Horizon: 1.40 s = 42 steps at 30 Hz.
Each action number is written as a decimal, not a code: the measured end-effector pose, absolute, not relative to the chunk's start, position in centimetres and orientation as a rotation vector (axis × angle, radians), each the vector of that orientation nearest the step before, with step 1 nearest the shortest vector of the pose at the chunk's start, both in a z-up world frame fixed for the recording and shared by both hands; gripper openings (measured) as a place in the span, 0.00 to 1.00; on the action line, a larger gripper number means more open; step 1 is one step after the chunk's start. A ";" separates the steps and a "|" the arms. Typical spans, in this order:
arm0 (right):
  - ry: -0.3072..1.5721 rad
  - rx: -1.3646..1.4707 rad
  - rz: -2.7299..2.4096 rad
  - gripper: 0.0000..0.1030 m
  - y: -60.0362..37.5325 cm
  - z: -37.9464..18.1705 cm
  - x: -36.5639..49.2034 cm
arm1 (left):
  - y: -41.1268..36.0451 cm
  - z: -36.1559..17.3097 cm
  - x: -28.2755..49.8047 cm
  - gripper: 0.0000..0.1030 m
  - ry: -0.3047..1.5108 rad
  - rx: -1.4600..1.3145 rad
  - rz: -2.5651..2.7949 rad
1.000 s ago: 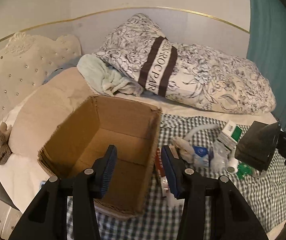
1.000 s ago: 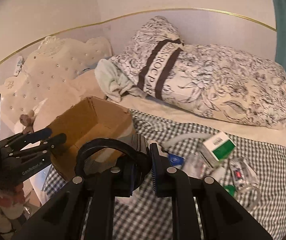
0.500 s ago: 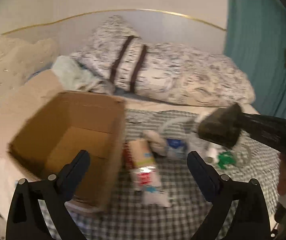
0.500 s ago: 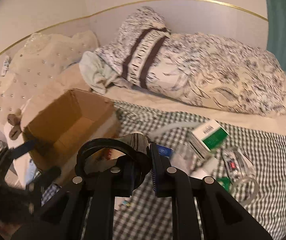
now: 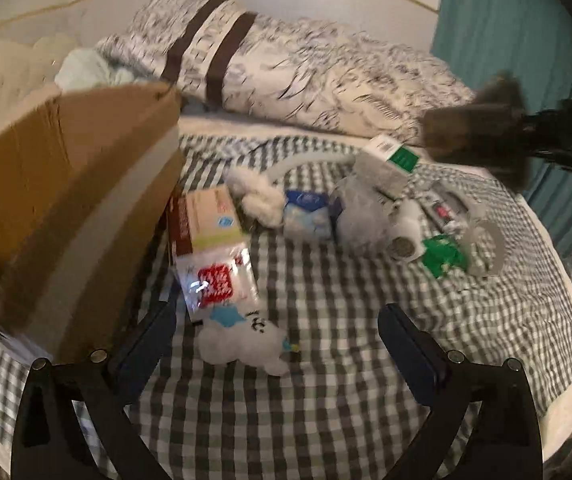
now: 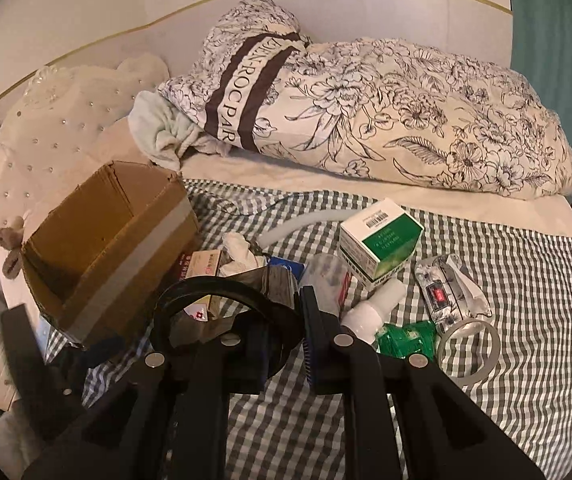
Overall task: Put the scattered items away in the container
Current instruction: 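Grasp the white plush with blue star with the left tool while the right tool holds the black object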
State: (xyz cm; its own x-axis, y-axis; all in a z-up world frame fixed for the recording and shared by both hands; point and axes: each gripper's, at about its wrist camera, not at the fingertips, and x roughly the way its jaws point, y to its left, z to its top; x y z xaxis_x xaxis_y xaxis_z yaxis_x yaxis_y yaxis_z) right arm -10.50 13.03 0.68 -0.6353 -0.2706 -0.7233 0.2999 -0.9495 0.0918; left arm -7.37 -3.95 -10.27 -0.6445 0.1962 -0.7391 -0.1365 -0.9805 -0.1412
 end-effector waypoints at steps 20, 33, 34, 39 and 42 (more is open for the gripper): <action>0.087 1.247 -2.539 0.13 12.2 -3.0 -12.6 | -5.6 -17.0 -10.6 0.90 -0.158 -1.422 2.641; 0.089 1.251 -2.536 0.13 12.1 -3.1 -12.3 | -6.1 -17.1 -10.4 0.65 -0.202 -1.430 2.605; 0.087 1.248 -2.537 0.13 12.2 -3.0 -12.2 | -6.0 -16.8 -10.3 0.65 -0.195 -1.421 2.609; 0.079 1.224 -2.550 0.13 12.6 -2.2 -11.5 | -5.6 -14.6 -9.4 0.65 -0.180 -1.356 2.644; 0.074 1.202 -2.558 0.13 12.8 -1.5 -10.9 | -5.2 -12.8 -8.9 0.65 -0.169 -1.313 2.664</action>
State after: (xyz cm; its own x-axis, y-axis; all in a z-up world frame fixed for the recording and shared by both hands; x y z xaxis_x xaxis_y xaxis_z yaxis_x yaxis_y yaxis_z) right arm -10.90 12.83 -1.50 -0.5983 -0.2585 -0.7584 0.3017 -0.9495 0.0857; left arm -8.86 -5.23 -12.84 -0.5994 0.1985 -0.7755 -0.0992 -0.9797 -0.1741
